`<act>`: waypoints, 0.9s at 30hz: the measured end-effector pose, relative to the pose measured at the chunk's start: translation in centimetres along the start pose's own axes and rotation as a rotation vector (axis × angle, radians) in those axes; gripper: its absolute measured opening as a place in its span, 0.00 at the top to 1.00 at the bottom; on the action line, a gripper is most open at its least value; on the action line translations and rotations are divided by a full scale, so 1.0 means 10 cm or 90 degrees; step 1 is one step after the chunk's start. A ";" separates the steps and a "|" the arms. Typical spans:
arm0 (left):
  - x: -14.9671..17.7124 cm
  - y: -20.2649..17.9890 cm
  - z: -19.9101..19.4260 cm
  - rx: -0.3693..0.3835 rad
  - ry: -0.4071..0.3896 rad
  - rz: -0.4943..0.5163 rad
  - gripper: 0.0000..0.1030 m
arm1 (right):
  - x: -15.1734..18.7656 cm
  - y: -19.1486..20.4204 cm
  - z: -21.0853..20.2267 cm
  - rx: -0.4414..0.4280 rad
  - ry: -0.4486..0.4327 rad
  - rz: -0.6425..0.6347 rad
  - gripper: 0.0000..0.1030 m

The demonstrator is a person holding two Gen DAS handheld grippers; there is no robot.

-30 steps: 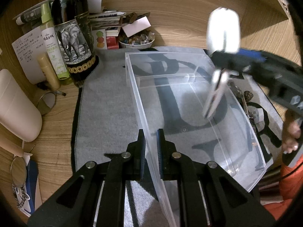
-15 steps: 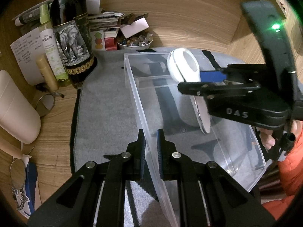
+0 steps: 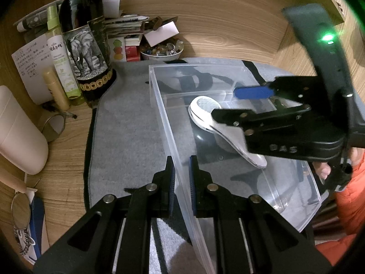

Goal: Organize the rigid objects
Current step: 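Carry the white device into the clear box and open the right gripper, then grasp the small metal ring cap with the right gripper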

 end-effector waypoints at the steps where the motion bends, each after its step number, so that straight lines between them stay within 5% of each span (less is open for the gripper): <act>1: 0.00 0.00 0.00 0.000 0.000 0.000 0.89 | -0.02 -0.01 -0.02 0.006 -0.009 -0.001 0.49; 8: 0.00 0.00 0.00 0.001 0.000 0.000 0.89 | -0.14 -0.21 -0.49 0.044 -0.096 0.010 0.33; 16: 0.00 0.00 0.00 0.001 -0.001 0.001 0.89 | -0.07 -0.81 -1.00 0.123 -0.162 0.071 0.33; 27: 0.01 0.01 0.00 0.002 0.000 0.001 0.89 | 0.63 -1.77 -0.95 0.196 -0.096 0.223 0.33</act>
Point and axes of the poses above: each gripper's, at about its wrist camera, not at the fingertips, and z roughly the way its jaws point, y to its left, x to its underside, the point moved 10 cm from there along z, roughly the way its jaws point, and after that the axes turned 3 degrees about z, right-handed, at the moved point
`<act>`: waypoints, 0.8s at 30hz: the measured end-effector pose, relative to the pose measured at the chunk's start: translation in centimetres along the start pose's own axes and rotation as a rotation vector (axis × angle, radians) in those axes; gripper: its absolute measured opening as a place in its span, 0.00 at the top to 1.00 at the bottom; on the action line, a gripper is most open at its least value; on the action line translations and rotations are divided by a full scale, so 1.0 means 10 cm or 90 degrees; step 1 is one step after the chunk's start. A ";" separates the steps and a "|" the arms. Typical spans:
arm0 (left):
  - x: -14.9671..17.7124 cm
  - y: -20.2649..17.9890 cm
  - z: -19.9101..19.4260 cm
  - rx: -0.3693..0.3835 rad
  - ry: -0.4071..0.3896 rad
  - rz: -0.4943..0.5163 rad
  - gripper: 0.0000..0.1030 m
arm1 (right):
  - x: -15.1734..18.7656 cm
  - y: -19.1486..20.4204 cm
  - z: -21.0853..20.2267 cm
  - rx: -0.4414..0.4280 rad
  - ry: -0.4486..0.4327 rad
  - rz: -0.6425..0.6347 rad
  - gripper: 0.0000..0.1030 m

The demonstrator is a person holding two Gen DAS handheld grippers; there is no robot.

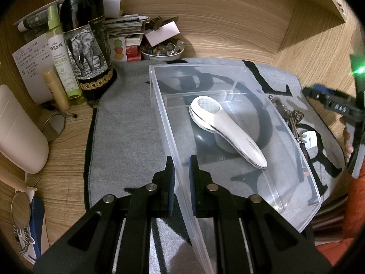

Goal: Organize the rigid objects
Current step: 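Grasp the small metal ring cap with the right gripper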

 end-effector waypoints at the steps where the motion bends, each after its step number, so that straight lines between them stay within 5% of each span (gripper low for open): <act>1: 0.00 0.00 0.00 0.000 0.000 0.000 0.89 | 0.06 -0.07 0.05 0.005 0.011 0.011 0.33; 15: 0.01 0.01 0.01 -0.010 0.004 -0.004 0.89 | 0.69 -0.43 0.49 0.004 0.101 0.084 0.34; 19: 0.02 0.01 0.01 -0.012 0.005 -0.006 0.89 | 0.75 -0.42 0.56 -0.015 0.118 0.090 0.61; 24: 0.02 0.01 0.00 -0.015 0.005 -0.006 0.89 | 0.73 -0.41 0.54 -0.017 0.102 0.087 0.71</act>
Point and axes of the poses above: each gripper's, at about its wrist camera, not at the fingertips, and z roughly the way its jaws point, y to its left, x to its underside, the point moved 10 cm from there along z, roughly the way its jaws point, and after that the axes turned 3 degrees about z, right-handed, at the moved point
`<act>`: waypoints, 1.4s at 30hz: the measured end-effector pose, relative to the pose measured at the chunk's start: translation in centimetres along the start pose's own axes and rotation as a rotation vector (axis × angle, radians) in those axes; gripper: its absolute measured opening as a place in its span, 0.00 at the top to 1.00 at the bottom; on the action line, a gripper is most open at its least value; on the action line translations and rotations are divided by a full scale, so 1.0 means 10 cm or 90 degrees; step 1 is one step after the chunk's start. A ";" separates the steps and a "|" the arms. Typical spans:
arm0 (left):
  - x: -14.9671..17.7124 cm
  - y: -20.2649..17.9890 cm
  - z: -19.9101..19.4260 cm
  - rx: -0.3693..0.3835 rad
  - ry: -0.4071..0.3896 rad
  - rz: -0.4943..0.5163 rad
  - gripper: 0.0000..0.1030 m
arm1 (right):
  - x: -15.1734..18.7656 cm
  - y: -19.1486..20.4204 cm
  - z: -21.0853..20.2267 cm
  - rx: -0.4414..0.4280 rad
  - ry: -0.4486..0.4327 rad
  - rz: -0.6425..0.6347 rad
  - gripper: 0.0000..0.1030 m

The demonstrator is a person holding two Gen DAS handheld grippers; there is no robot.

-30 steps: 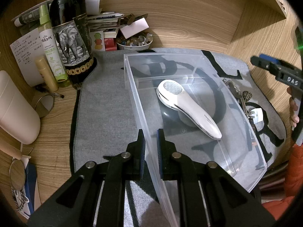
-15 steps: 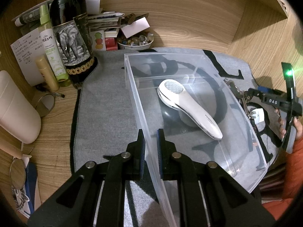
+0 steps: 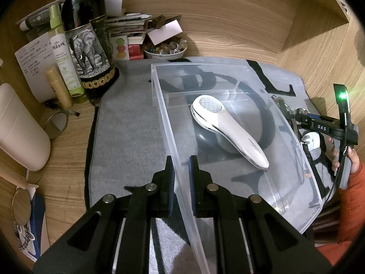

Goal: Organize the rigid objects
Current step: 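Grasp the small metal ring cap with the right gripper, then drop the metal ring cap into the clear box with the right gripper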

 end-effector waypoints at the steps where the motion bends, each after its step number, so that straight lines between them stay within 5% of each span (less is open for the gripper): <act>1: 0.00 0.00 0.00 -0.001 0.000 0.000 0.89 | 0.00 0.00 -0.02 -0.001 -0.004 0.000 0.71; 13: 0.00 0.00 0.00 -0.002 -0.001 0.001 0.89 | -0.28 0.24 -0.45 -0.016 -0.087 -0.036 0.71; 26: -0.01 -0.01 -0.01 0.000 -0.005 0.004 0.89 | -0.56 1.01 -0.97 -0.065 -0.185 -0.132 0.71; 42: -0.02 -0.02 0.00 -0.002 -0.006 0.006 0.89 | -0.39 2.15 -0.93 -0.157 -0.173 -0.267 0.71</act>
Point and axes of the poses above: each gripper's, at about its wrist camera, not at the fingertips, and z roughly the way its jaws point, y to its left, x to its underside, the point moved 10 cm from there along z, roughly the way its jaws point, and after that the axes turned 3 degrees about z, right-handed, at the moved point
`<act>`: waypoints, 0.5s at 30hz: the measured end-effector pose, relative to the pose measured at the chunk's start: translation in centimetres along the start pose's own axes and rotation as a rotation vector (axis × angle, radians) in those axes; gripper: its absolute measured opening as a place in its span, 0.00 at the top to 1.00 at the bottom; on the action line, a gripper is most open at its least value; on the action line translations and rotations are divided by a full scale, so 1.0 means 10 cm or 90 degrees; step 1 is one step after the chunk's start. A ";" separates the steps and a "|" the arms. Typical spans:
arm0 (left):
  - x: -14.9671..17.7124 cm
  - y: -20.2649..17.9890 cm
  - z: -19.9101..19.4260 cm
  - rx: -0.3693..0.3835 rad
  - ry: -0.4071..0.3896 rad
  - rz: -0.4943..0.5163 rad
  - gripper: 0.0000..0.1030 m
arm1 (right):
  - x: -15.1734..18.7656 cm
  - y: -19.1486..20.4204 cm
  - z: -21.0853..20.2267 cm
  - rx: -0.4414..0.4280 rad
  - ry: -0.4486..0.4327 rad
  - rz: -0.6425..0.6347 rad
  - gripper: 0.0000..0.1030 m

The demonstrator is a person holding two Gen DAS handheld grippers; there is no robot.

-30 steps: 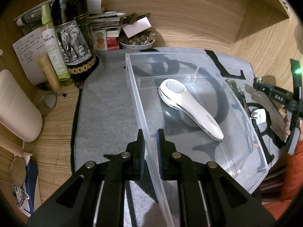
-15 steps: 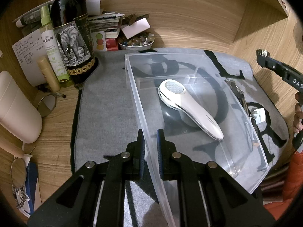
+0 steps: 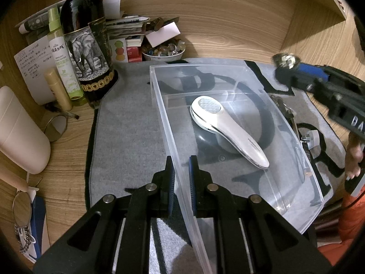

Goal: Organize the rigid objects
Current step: 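Drop the metal ring cap into the clear box with the right gripper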

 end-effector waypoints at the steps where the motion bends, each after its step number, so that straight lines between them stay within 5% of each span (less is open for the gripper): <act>1: 0.00 0.00 0.00 0.000 0.000 0.000 0.89 | 0.01 0.07 0.05 -0.008 0.007 -0.008 0.71; 15: 0.01 0.00 0.00 0.004 -0.006 0.005 0.89 | 0.30 0.59 0.56 -0.069 0.117 -0.057 0.71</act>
Point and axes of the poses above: each gripper's, at about its wrist camera, not at the fingertips, and z roughly the way its jaws point, y to its left, x to its underside, the point moved 10 cm from there along z, roughly the way its jaws point, and after that the axes turned 3 degrees about z, right-handed, at the moved point
